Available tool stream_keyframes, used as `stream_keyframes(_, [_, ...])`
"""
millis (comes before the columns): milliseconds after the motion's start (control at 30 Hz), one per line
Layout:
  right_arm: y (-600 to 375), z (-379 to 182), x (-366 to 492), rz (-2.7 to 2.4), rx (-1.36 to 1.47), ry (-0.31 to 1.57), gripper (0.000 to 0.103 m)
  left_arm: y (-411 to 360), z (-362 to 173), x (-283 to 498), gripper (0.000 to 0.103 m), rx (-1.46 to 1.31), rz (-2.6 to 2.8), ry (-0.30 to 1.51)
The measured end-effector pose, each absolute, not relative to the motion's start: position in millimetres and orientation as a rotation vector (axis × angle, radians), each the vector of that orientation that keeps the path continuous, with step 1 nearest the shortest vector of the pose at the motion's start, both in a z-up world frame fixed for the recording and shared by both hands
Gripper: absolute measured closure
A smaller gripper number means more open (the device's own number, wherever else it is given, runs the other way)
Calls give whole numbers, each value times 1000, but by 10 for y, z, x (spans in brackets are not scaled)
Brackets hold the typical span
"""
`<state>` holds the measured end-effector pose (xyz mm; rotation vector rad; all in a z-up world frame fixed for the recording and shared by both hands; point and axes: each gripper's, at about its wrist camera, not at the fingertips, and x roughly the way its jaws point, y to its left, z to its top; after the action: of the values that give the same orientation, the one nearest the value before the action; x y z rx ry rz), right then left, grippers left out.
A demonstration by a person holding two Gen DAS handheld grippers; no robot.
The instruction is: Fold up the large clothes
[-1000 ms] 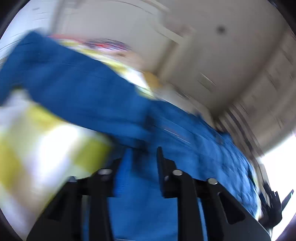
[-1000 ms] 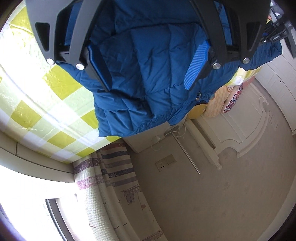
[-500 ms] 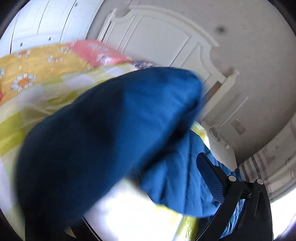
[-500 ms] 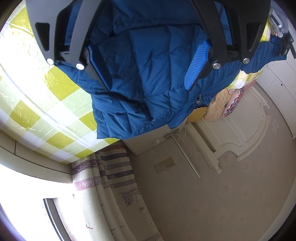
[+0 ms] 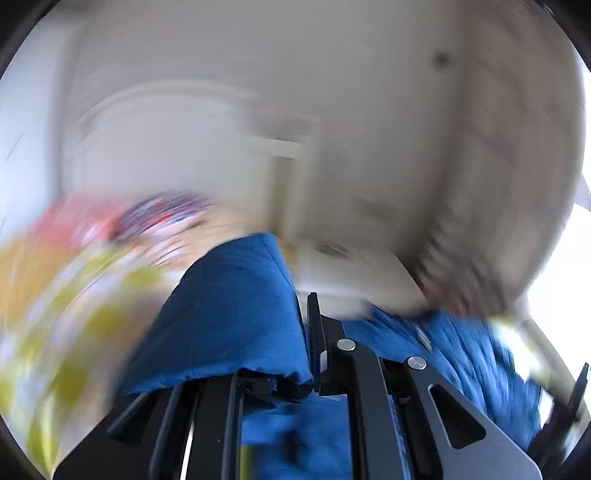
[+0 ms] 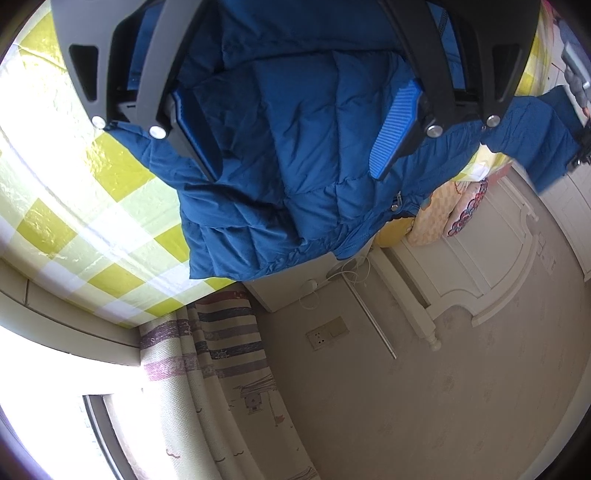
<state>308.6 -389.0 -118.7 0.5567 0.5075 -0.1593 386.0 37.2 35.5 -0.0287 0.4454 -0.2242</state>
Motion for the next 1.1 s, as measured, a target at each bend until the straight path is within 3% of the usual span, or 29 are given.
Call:
stream_keyframes(100, [-3918,-1191,3073,-157,572,501,22,-812,-19,3774,92,276,-370,536])
stream_keyframes(200, [-3924,-1191,3063,-151,571,496,22,-1607,-831,3835,84,485,-440,791])
stream_keyframes(300, [-3943,-1199,3064,-143,577,499,22,-1965,-1301,3505,82,789,-266,595])
stream_keyframes(400, [-3976,-1210,3070,-137,591,503,22,-1963,-1307,3453,82,852,-238,588])
stream_keyframes(500, [-4002,-1215,3055,-134,605,498,22,-1955,-1260,3225,72,946,-221,545])
stream_keyframes(567, [-4020,-1221,3052,-132,615,497,22,-1930,-1126,3080,54,845,-321,580])
stream_keyframes(600, [-4027,-1225,3053,-132,617,498,22,-1834,-1011,3026,24,720,-446,651])
stream_keyframes(633, [-4032,-1227,3053,-131,619,499,22,-1772,-972,2952,4,666,-542,720])
stream_keyframes(733, [-4027,-1223,3057,-128,612,499,22,-1634,-981,2483,4,767,-550,652])
stream_keyframes(833, [-4015,-1221,3069,-126,597,504,22,-1195,-748,2266,4,497,-581,609])
stream_keyframes(933, [-3977,-1217,3089,-130,572,514,22,-510,-543,2468,4,236,-267,563])
stream_keyframes(1100, [-3747,-1176,3170,-113,446,545,22,542,-832,2946,4,-177,80,808])
